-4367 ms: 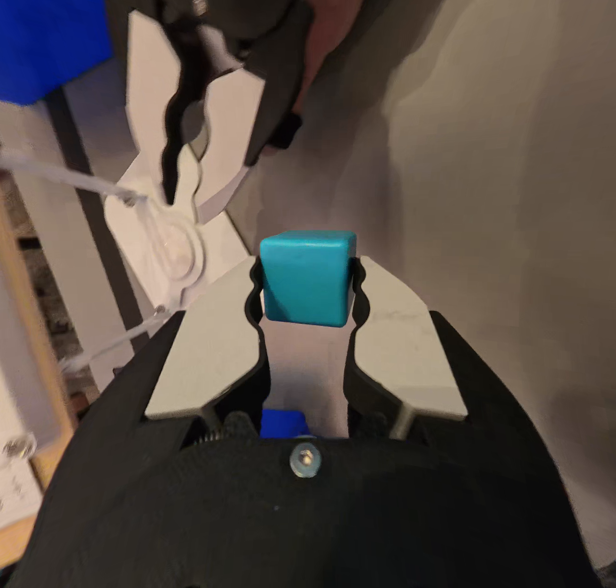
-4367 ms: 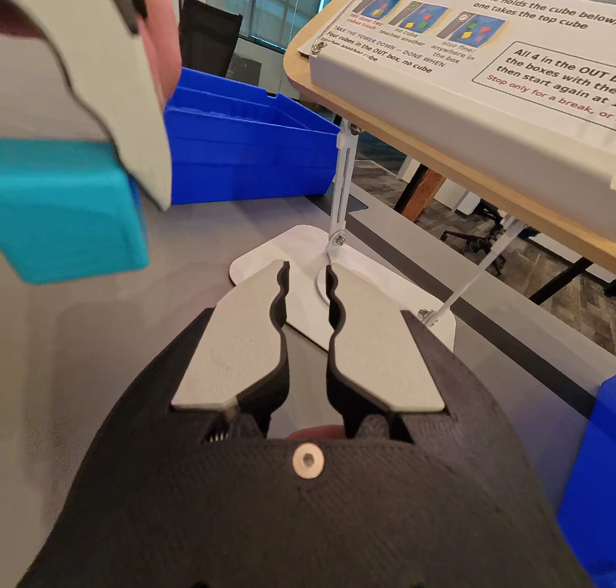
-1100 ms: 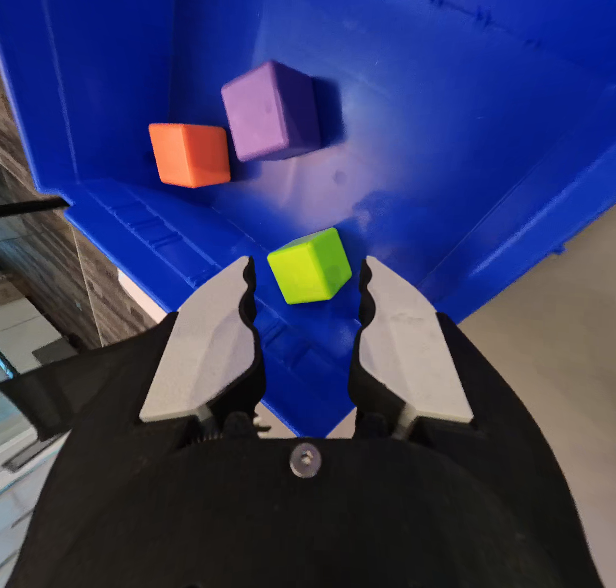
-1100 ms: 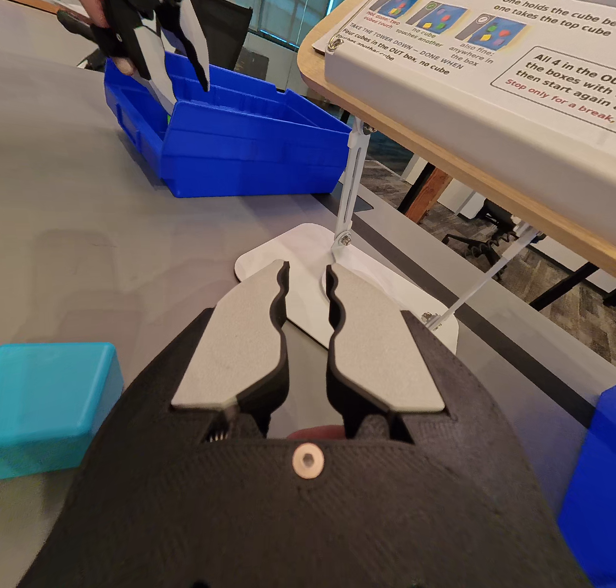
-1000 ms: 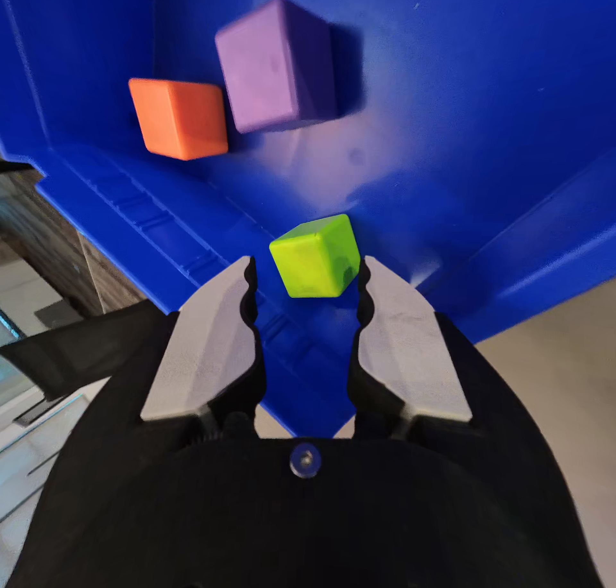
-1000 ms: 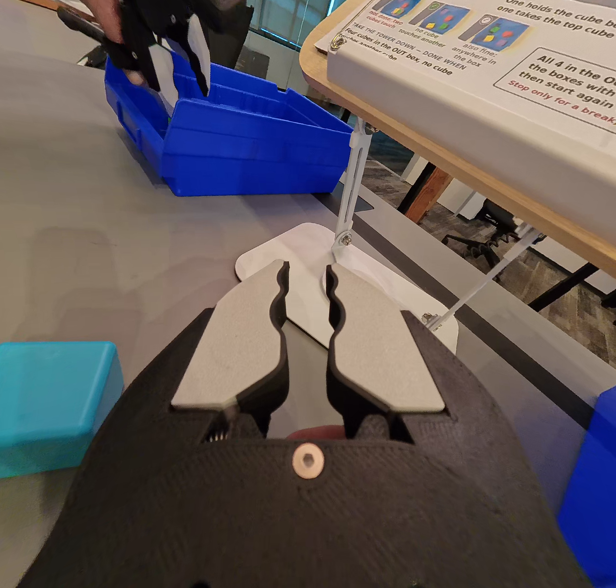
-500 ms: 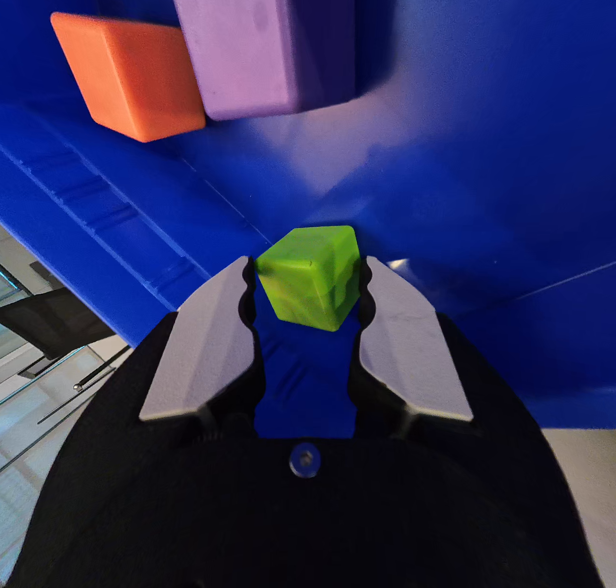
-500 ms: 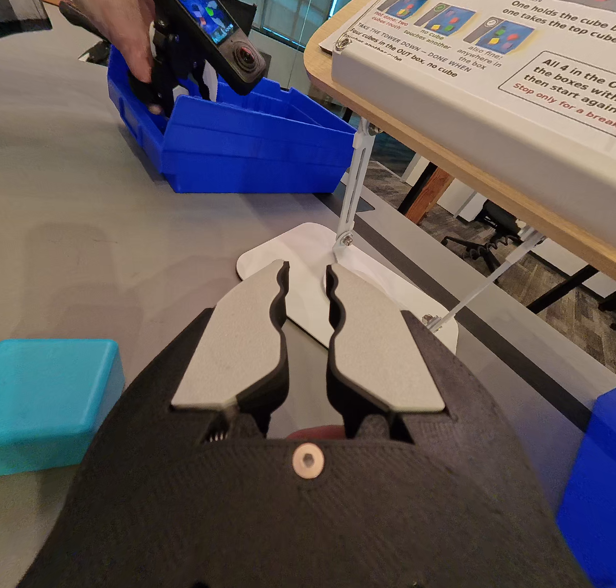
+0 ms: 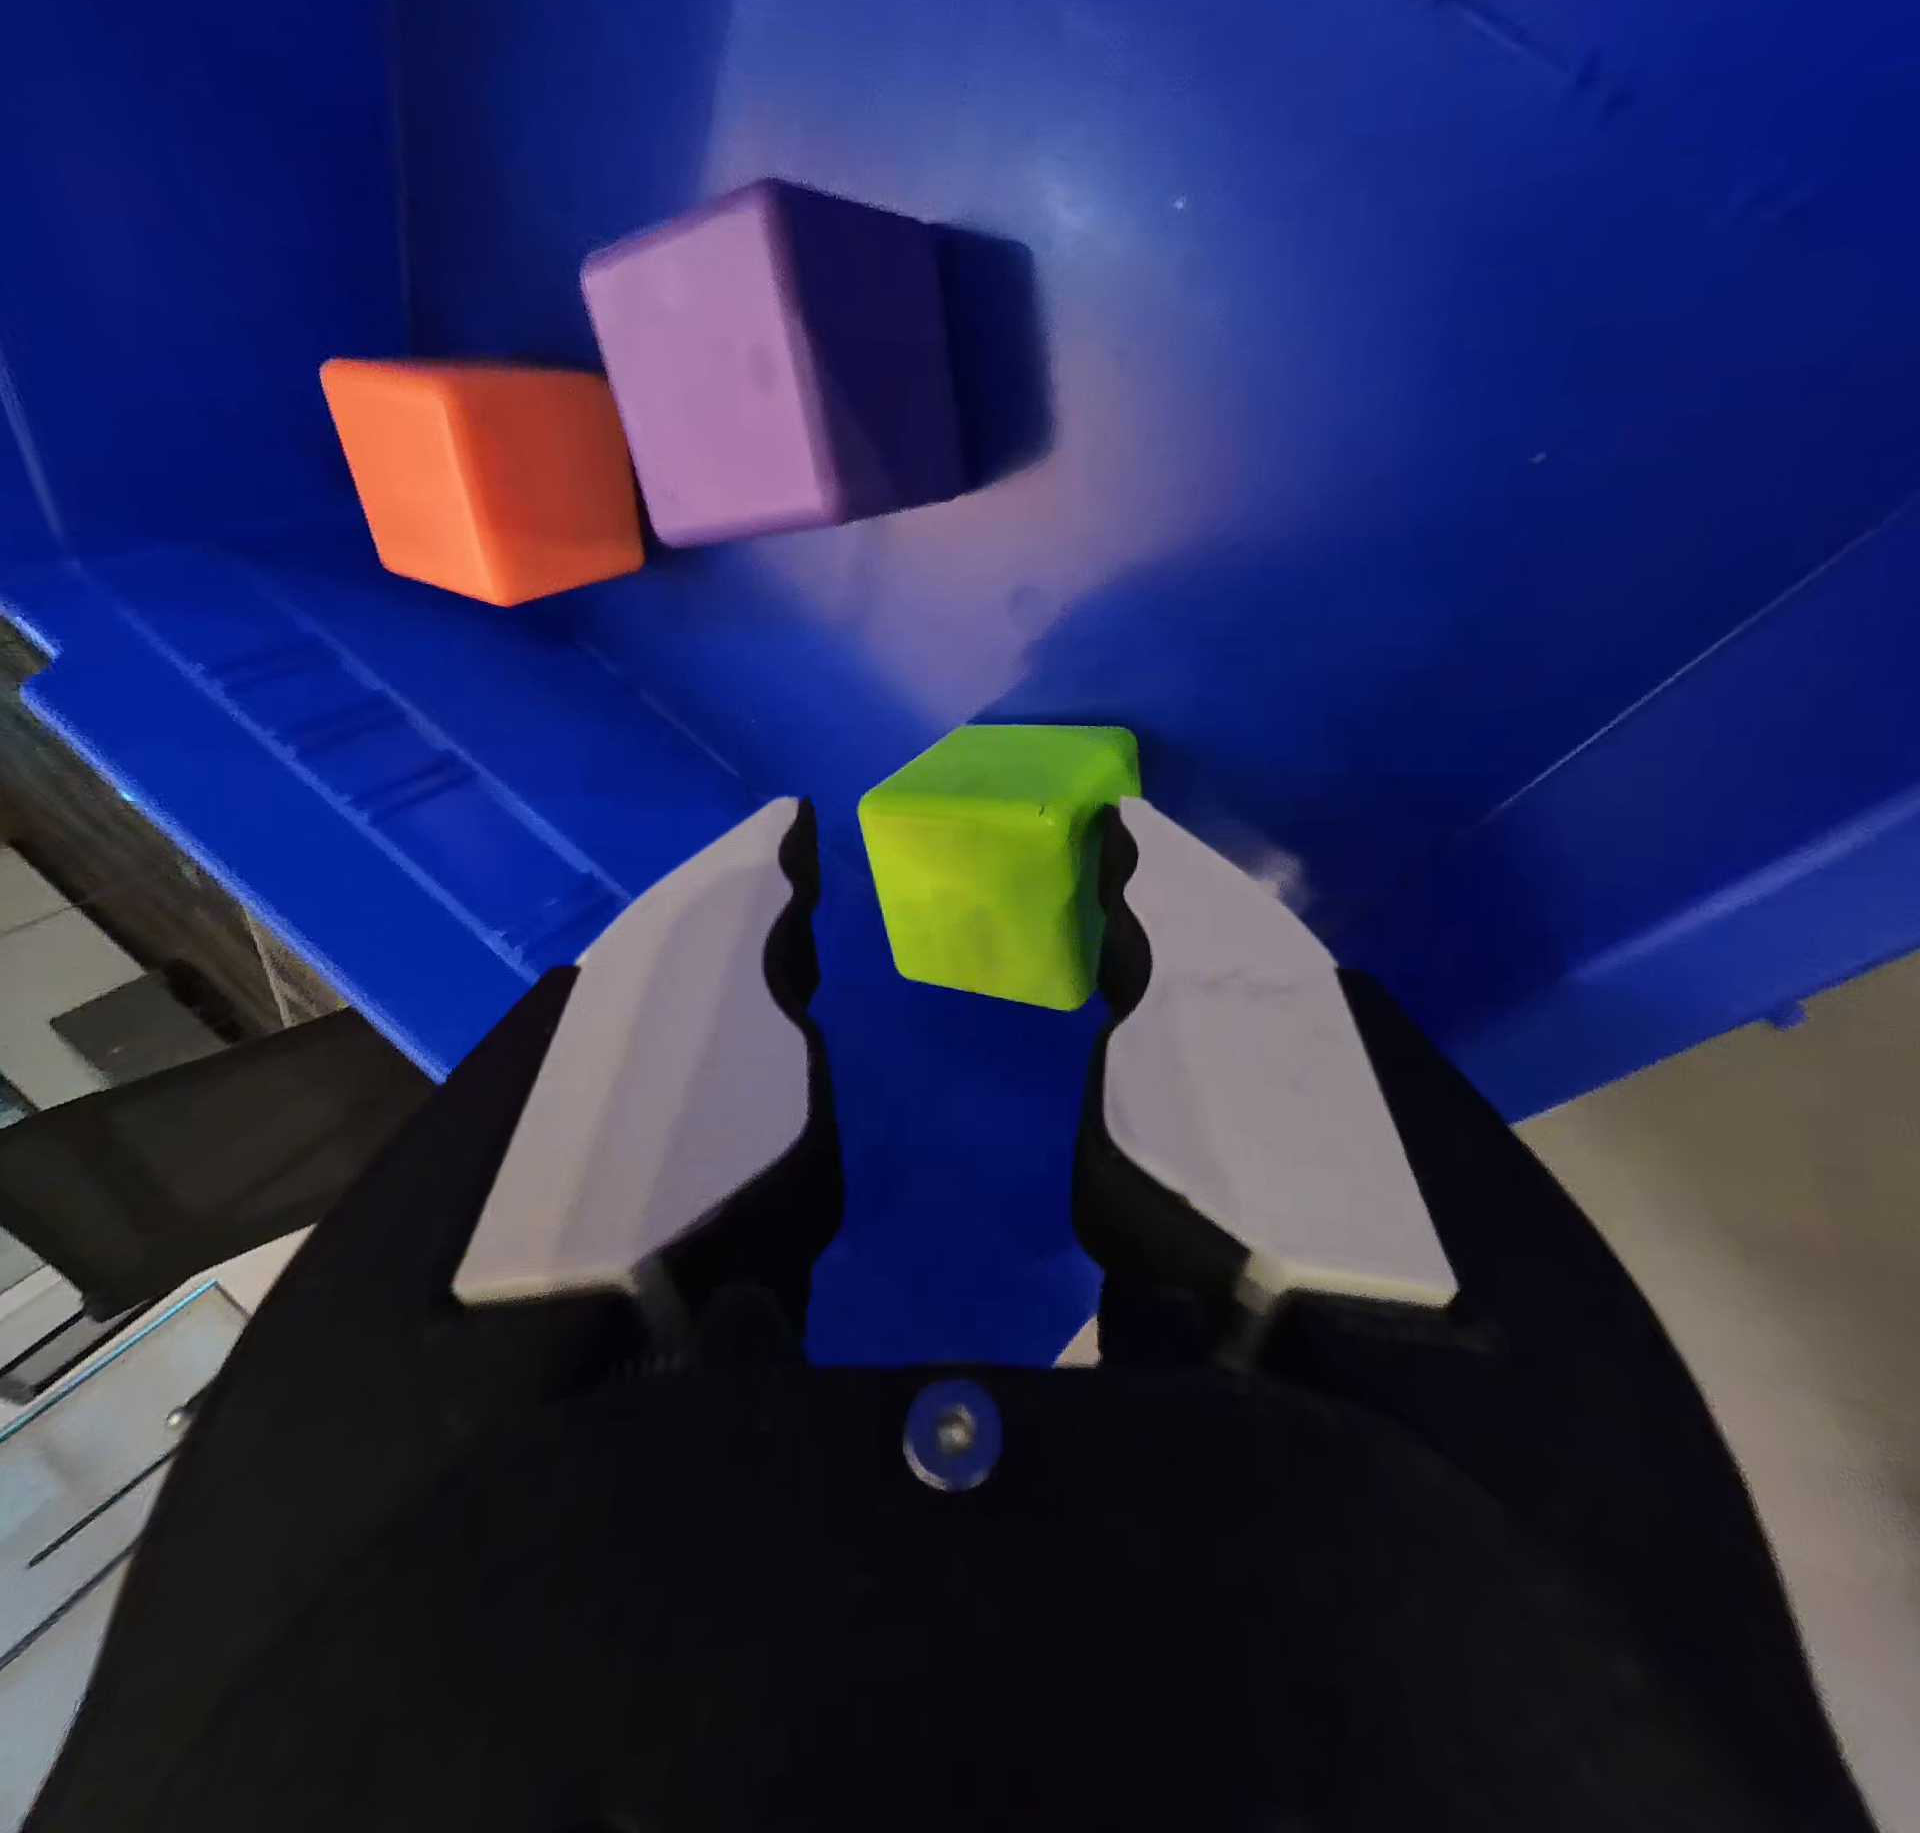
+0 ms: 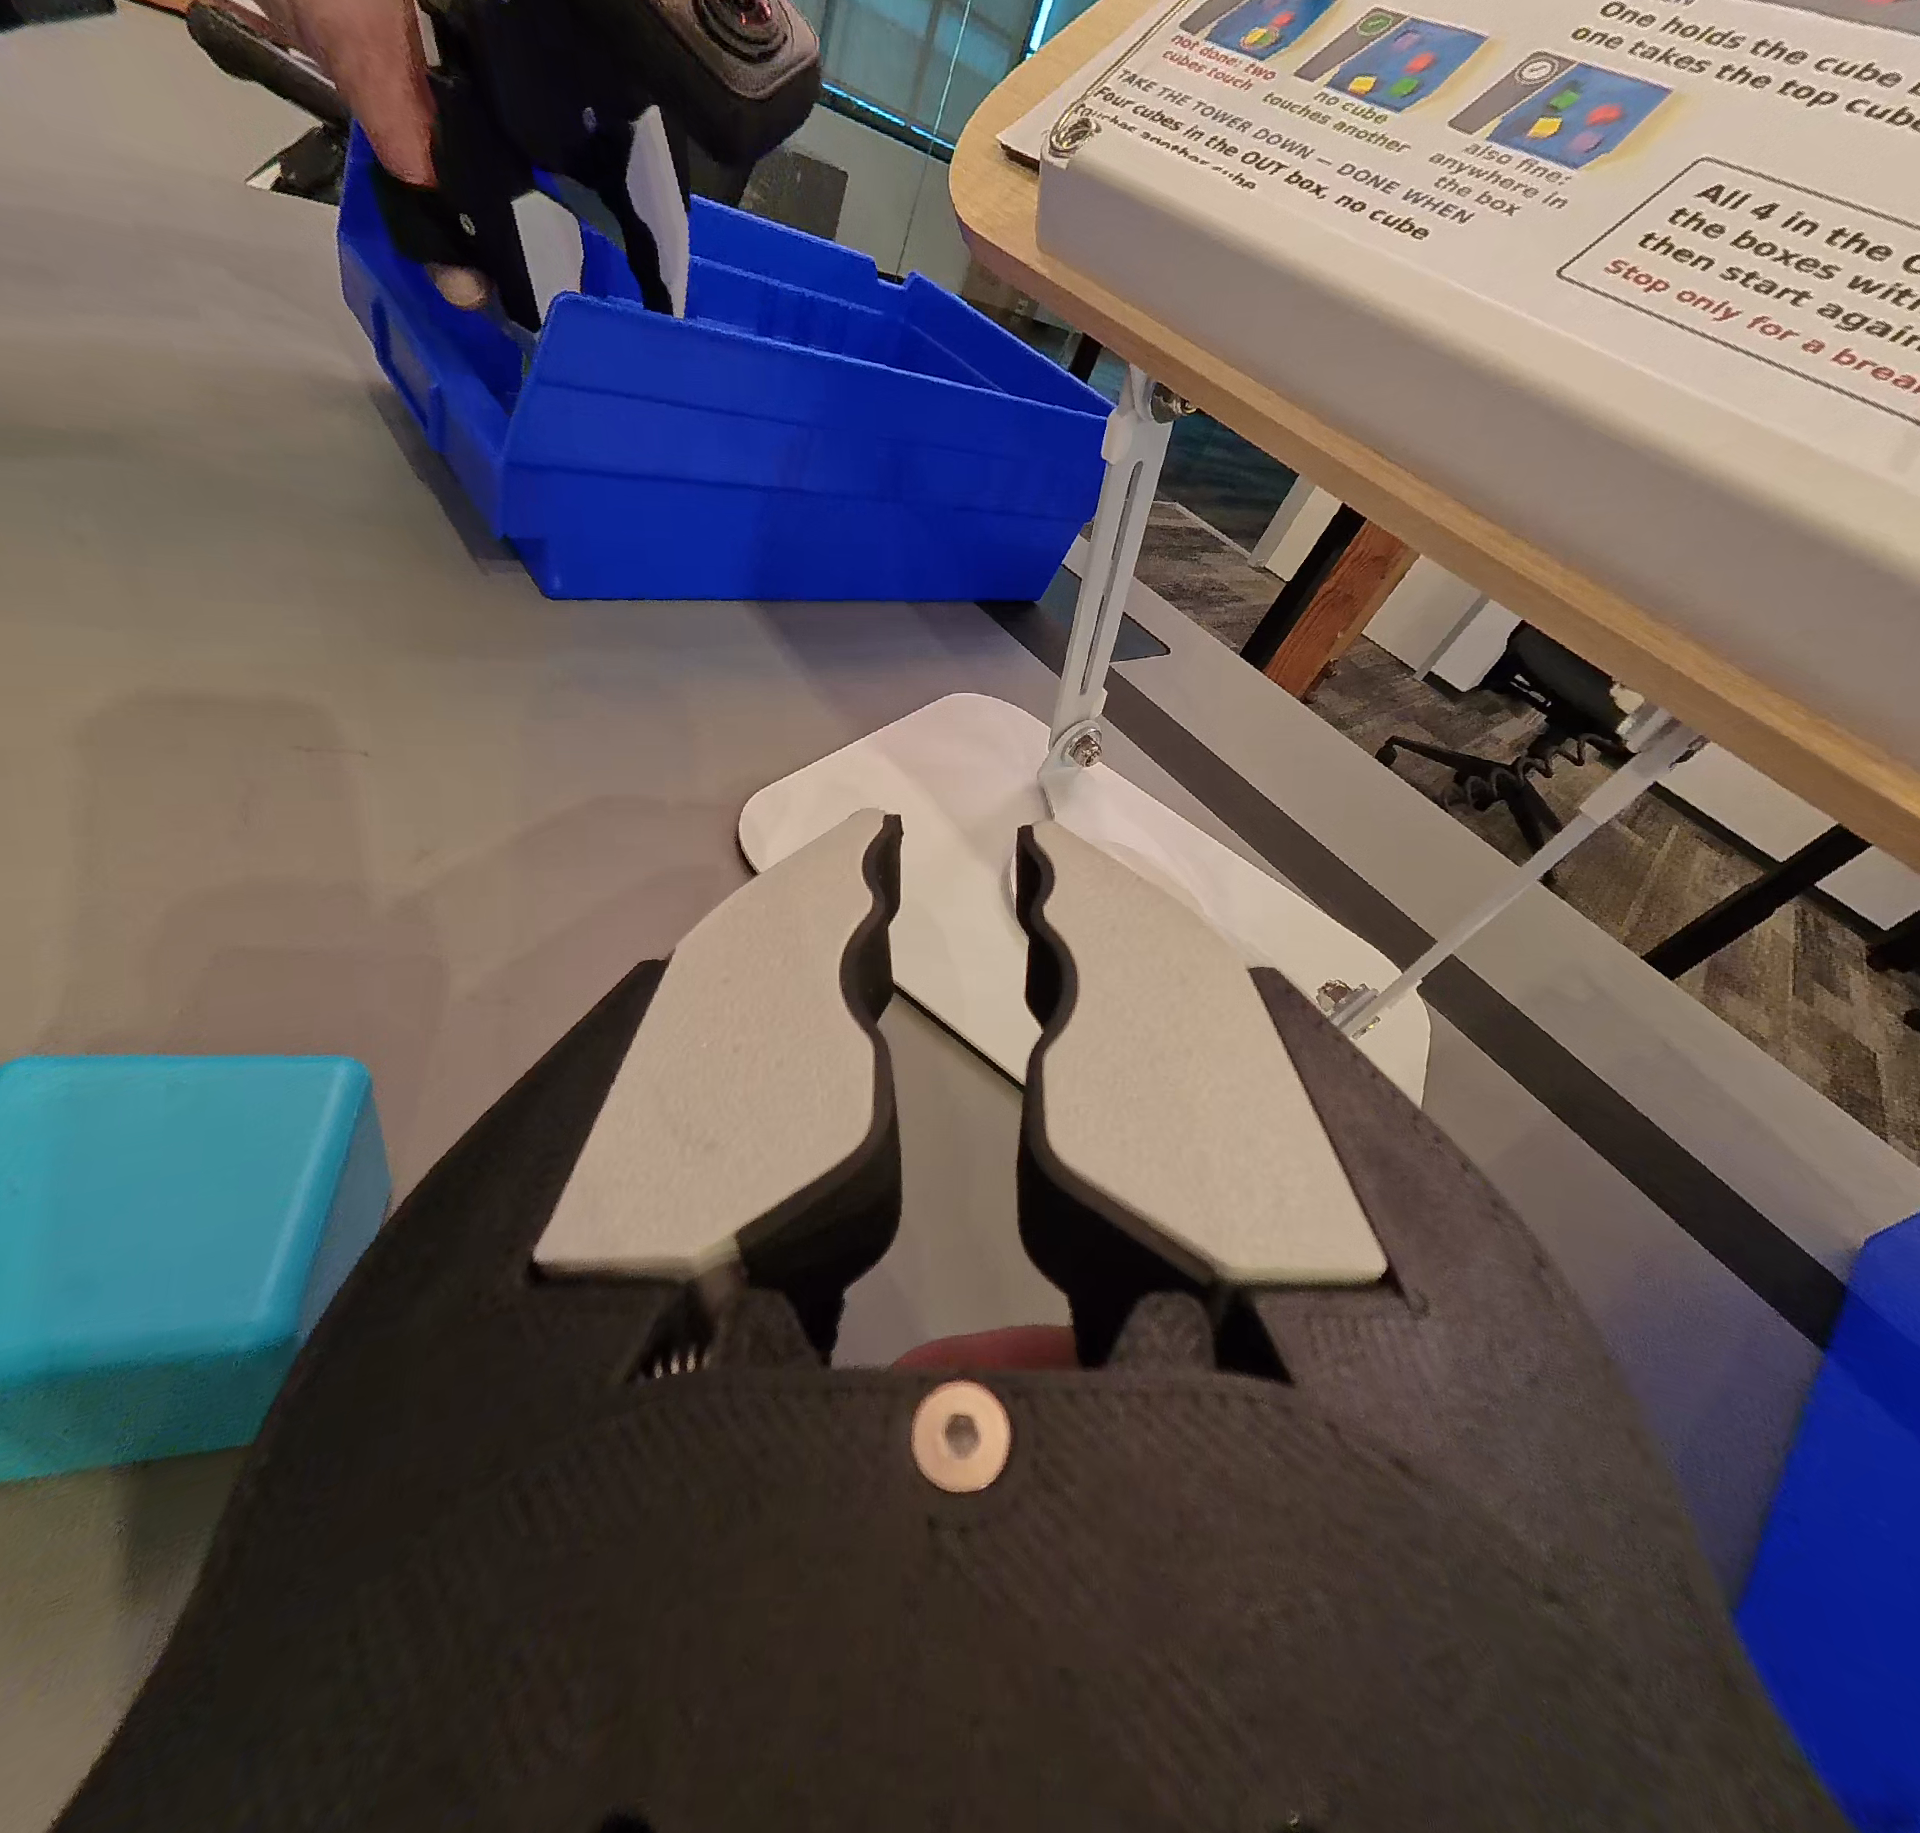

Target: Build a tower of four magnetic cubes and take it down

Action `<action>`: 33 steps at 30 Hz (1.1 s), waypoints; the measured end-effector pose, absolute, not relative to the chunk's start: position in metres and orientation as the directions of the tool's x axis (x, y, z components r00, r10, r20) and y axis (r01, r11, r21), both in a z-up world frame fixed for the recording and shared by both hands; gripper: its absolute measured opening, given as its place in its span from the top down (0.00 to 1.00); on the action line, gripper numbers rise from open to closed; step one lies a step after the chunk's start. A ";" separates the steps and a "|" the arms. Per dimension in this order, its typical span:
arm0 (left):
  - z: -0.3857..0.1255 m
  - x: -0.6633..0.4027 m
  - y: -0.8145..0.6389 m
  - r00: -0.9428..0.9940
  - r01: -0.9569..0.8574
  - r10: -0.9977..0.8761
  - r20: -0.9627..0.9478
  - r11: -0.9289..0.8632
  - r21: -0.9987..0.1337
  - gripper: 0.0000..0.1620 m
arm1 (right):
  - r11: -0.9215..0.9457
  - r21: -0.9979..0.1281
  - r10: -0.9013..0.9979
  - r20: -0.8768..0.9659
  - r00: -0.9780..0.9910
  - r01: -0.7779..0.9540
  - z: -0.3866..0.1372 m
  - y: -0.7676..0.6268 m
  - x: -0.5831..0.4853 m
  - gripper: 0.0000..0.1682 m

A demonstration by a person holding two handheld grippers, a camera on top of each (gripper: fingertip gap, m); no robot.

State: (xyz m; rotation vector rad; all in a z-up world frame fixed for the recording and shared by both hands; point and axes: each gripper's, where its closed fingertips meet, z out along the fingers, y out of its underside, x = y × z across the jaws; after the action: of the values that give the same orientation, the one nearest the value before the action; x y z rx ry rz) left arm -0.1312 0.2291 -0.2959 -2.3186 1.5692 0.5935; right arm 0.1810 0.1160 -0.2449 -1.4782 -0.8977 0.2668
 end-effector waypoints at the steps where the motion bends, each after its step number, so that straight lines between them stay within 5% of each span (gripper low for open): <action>1: -0.297 -0.136 0.230 0.325 -0.924 -0.811 -0.487 -0.382 0.018 0.68 | 0.132 -0.923 0.660 0.354 0.663 0.361 -0.245 0.116 0.181 0.87; 17: -0.315 -0.148 0.238 0.332 -0.903 -0.804 -0.494 -0.422 0.081 0.65 | 0.134 -0.922 0.661 0.357 0.661 0.364 -0.245 0.116 0.181 0.87; 33: -0.305 -0.140 0.239 0.313 -0.931 -0.814 -0.490 -0.364 0.011 0.66 | 0.134 -0.921 0.662 0.358 0.658 0.367 -0.246 0.116 0.180 0.87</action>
State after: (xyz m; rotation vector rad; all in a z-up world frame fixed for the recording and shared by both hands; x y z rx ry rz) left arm -0.1402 0.2388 -0.3047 -2.3082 1.5801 0.6136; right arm 0.1801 0.1157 -0.2455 -1.4782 -0.9060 0.2634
